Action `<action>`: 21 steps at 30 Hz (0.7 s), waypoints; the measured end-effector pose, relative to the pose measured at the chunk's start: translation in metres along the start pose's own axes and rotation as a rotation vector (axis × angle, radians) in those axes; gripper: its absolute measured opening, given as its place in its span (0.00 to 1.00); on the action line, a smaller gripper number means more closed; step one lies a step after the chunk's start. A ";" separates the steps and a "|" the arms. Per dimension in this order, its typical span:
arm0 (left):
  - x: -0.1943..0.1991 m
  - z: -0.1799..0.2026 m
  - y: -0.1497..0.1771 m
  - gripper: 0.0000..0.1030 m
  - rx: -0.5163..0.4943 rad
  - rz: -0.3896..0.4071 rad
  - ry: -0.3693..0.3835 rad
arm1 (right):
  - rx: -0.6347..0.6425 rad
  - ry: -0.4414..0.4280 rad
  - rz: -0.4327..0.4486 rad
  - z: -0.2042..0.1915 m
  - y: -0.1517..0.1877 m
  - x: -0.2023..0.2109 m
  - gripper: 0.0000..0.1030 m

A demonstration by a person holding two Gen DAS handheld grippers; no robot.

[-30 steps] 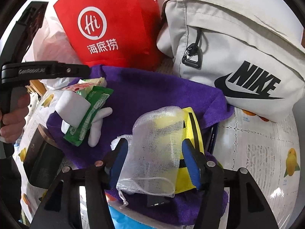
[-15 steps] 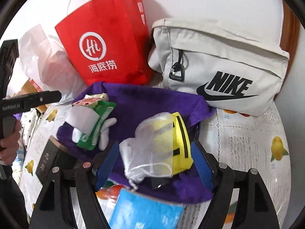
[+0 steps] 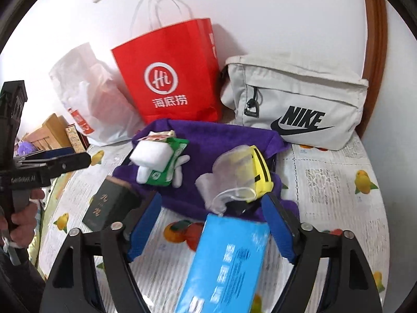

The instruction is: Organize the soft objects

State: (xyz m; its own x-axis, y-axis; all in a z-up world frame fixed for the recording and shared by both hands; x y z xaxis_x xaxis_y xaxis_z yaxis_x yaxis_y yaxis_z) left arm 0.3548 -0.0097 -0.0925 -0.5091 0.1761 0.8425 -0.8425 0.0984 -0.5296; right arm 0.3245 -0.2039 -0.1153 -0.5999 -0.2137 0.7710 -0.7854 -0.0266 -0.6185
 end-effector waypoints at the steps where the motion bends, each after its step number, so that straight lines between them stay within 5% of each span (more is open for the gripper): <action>1: 0.007 0.002 0.008 0.93 0.001 0.005 -0.006 | 0.002 0.004 0.005 -0.003 0.005 0.006 0.81; 12: 0.081 0.026 0.083 1.00 -0.001 0.073 -0.031 | 0.015 0.042 0.084 -0.032 0.058 0.082 0.98; 21: 0.114 0.039 0.141 1.00 0.017 0.113 -0.092 | -0.029 0.066 0.124 -0.032 0.111 0.124 0.98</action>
State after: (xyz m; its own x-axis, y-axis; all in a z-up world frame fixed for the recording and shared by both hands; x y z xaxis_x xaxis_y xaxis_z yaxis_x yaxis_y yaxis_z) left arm 0.1709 -0.0139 -0.0677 -0.6144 0.0941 0.7833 -0.7812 0.0664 -0.6207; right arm 0.1577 -0.2024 -0.0836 -0.7008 -0.1486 0.6977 -0.7079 0.0243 -0.7059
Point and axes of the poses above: each gripper's, at about its wrist camera, not at the fingertips, and x roughly against the way its jaws point, z to its right, y to its underside, the point moved 9 cm from there along -x, roughly the way its jaws point, and after that the axes turned 6 degrees about -z, right-handed, at the moved point
